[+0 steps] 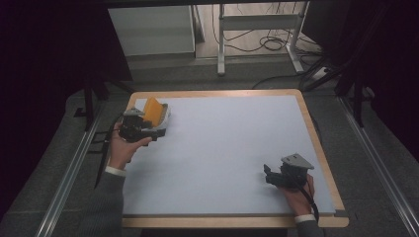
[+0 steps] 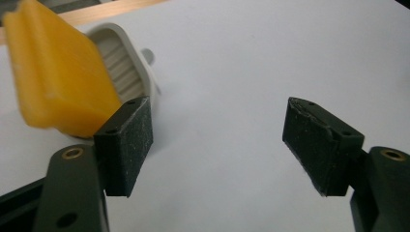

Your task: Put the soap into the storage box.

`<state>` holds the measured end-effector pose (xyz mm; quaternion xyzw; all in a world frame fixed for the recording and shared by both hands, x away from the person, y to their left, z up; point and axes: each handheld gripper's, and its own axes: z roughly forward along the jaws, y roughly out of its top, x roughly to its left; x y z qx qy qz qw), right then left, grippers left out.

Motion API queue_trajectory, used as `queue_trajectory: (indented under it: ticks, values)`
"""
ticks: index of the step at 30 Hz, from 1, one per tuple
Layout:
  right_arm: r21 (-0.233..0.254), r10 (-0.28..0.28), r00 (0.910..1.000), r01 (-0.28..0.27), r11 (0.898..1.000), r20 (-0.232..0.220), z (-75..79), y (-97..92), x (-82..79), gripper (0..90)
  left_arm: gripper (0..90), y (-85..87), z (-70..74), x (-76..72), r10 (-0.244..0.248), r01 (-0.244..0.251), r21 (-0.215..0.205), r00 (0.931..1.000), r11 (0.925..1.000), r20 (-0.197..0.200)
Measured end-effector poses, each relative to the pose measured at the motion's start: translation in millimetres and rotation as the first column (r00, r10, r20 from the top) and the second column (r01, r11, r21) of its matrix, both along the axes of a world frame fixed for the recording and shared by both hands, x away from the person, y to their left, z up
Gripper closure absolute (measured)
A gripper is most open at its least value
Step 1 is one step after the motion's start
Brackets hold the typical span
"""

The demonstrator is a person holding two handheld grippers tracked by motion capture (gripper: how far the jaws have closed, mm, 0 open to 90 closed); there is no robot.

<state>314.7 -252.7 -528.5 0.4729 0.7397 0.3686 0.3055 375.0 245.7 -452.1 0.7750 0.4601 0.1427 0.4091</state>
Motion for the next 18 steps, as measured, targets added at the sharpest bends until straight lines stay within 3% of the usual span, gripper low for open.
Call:
queue_trajectory:
  ticks: [3,8,11,18]
  values:
    - [-0.002,0.001,1.0,-0.001,1.0,0.0,0.0,0.1,0.0,5.8,27.4,-3.1,-3.1,-16.2,-0.006,0.006,-0.012,0.9993,0.9999,0.036]
    - [-0.002,0.002,1.0,-0.002,1.0,0.002,0.0,0.1,-0.1,5.8,27.1,-7.2,-9.2,-34.4,-0.039,0.04,-0.026,0.9988,0.9989,0.03]
    - [0.002,0.0,1.0,0.0,1.0,0.001,0.2,-0.4,-0.2,5.8,27.0,-9.6,-20.2,-47.9,-0.047,0.047,-0.04,0.9989,0.9981,0.005]
    - [0.007,0.004,1.0,-0.004,1.0,0.006,0.3,-0.7,-0.7,5.8,26.5,-11.3,-45.5,-59.0,-0.04,0.038,-0.041,0.9983,0.9984,-0.043]
